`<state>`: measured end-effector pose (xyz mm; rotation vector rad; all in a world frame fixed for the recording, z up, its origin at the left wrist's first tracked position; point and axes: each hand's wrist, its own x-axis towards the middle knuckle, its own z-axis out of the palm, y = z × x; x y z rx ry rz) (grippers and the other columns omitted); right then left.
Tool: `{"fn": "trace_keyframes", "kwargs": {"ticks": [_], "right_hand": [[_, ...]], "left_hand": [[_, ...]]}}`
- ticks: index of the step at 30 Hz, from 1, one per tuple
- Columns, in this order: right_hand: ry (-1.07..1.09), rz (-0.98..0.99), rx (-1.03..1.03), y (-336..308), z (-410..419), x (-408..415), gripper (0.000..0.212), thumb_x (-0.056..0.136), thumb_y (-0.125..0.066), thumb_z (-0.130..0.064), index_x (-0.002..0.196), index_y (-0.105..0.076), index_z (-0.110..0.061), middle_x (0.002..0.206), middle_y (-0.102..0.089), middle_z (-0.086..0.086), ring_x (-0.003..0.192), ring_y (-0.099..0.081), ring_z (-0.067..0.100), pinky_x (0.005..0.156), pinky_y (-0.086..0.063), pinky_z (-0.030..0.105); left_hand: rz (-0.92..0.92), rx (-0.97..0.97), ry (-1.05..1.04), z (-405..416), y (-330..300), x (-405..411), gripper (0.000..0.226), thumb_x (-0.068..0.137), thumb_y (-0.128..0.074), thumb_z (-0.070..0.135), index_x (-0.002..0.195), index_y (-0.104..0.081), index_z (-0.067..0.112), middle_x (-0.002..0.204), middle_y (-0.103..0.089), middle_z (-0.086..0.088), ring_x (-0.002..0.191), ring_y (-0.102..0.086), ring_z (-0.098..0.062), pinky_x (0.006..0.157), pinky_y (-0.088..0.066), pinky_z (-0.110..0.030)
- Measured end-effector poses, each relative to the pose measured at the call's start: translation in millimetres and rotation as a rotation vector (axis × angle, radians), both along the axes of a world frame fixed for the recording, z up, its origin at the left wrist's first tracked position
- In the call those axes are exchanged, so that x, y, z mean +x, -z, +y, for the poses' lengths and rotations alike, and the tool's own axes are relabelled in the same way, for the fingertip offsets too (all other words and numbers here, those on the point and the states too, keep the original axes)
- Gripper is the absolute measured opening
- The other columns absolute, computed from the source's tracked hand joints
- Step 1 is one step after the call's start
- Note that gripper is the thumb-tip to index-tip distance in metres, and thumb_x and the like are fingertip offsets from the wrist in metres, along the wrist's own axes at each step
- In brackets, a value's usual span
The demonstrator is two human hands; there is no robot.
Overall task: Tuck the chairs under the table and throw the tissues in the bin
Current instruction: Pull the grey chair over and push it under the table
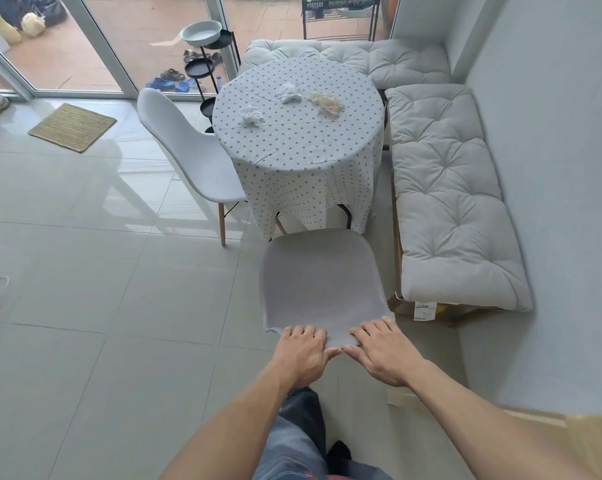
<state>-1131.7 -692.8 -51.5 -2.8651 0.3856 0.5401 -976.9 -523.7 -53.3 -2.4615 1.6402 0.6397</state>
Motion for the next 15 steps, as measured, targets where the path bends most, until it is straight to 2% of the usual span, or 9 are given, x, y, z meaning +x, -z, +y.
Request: {"fn": "trace_keyframes", "kwargs": {"ticks": [15], "right_hand": [[0.122,0.061,0.039,8,-98,123,0.079,0.097,-0.003,-0.072,0.144,-0.047,-0.026,0.14,-0.057,0.002,0.131,-0.048,0.029,0.119,-0.025,0.053]], "left_hand": [[0.02,0.029,0.051,-108,-4,129,0.074,0.102,-0.008,0.071,0.126,-0.05,0.016,0.13,-0.061,-0.017,0.118,-0.056,-0.042,0.103,-0.039,-0.053]]}}
